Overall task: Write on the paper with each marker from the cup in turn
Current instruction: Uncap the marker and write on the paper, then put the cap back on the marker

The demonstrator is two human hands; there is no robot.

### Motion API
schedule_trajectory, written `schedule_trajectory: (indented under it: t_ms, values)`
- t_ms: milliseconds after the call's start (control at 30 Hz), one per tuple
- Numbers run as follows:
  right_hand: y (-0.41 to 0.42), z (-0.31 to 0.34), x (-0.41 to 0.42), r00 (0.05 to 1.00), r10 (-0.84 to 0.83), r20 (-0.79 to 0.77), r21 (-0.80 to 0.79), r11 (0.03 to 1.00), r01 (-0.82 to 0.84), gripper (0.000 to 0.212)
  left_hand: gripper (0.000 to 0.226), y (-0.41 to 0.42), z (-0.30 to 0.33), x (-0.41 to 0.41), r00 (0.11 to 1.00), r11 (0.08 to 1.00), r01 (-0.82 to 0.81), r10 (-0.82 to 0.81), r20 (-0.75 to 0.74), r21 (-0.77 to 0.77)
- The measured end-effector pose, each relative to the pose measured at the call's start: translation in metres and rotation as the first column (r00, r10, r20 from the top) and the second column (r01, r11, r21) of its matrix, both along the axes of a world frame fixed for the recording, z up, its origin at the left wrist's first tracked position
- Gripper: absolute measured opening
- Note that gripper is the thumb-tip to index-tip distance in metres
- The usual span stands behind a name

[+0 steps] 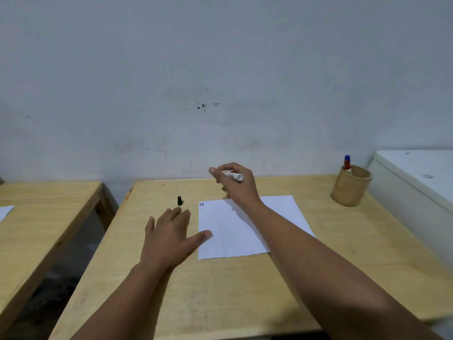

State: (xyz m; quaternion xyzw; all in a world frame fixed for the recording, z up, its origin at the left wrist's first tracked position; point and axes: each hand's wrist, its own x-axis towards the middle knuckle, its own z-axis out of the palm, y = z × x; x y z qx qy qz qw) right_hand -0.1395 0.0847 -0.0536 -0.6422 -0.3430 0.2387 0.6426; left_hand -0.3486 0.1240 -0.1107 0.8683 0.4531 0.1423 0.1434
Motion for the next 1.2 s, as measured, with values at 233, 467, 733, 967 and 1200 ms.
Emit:
schedule_trajectory:
  t_ms: [233,467,733,967,1200]
  values:
    - [-0.028,0.017,0.025,0.982,-0.084,-0.170,-0.022,0.996,0.082,0.014,0.059,0.030,0.018,0.014,0.923,0.982,-0.184,0.185,0.337,-0.037]
    - [-0.049,0.011,0.048,1.000,-0.009,-0.025,-0.130,0.991,0.006,0.016,0.031,0.065,0.016,0.027,0.972,0.982,-0.189,0.183,0.149,0.026]
    - [-0.072,0.023,0.058,0.993,0.042,0.114,-0.178,0.984,-0.021,0.014,0.011,0.049,0.055,0.053,0.880,0.966,-0.163,0.233,0.414,-0.199]
    - [-0.110,0.042,0.063,0.991,-0.005,0.131,-0.065,0.998,0.014,0.017,0.006,0.005,0.117,0.080,0.559,0.824,0.177,0.366,0.744,-0.538]
    - [-0.143,0.058,0.070,0.983,-0.054,0.177,0.036,0.998,0.049,0.016,0.016,-0.037,0.147,0.096,0.482,0.734,0.372,0.371,0.794,-0.569]
